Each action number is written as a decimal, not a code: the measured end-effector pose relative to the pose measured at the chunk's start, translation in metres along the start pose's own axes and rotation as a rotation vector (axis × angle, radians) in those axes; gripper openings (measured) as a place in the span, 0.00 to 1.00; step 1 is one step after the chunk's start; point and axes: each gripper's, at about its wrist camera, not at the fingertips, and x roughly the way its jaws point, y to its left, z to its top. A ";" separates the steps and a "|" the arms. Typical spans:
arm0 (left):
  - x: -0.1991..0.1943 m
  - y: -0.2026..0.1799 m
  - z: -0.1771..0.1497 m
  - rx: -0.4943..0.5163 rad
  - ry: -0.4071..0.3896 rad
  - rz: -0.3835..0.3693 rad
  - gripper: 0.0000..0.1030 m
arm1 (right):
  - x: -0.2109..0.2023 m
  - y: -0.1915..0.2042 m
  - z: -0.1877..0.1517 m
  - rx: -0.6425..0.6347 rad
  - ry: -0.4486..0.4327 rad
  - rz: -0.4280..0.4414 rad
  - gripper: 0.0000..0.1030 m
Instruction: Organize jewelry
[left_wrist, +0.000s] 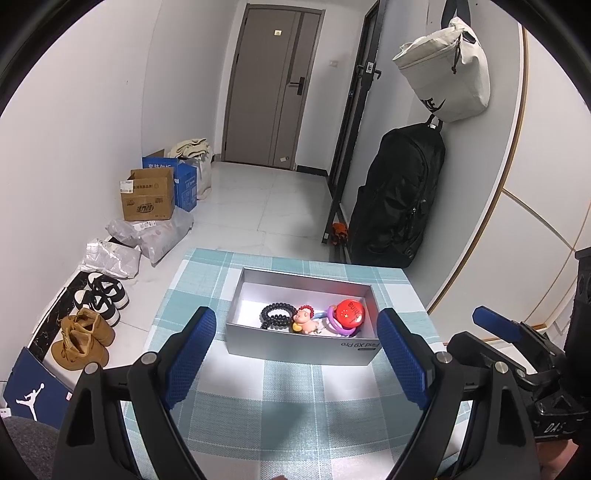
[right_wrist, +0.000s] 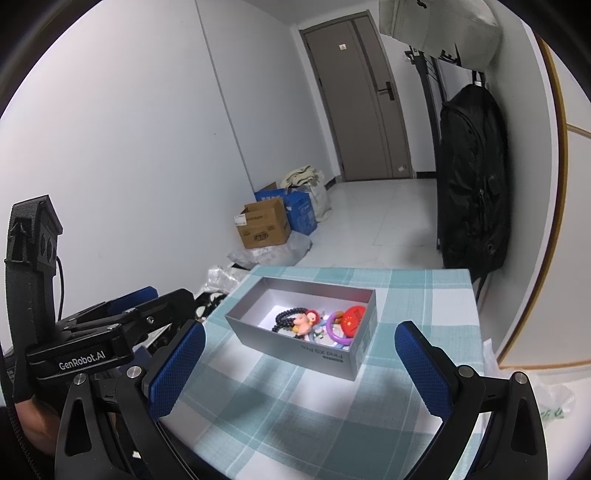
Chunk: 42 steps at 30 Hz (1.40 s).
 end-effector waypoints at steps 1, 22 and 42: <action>0.000 0.000 0.000 0.000 0.001 0.000 0.83 | 0.000 0.000 0.000 -0.001 0.000 -0.001 1.00; -0.001 0.001 0.000 0.001 0.001 -0.003 0.83 | -0.001 0.002 -0.002 -0.021 -0.014 -0.010 1.00; 0.008 0.004 -0.001 -0.004 0.026 -0.026 0.83 | 0.002 -0.001 0.000 -0.015 -0.014 -0.034 1.00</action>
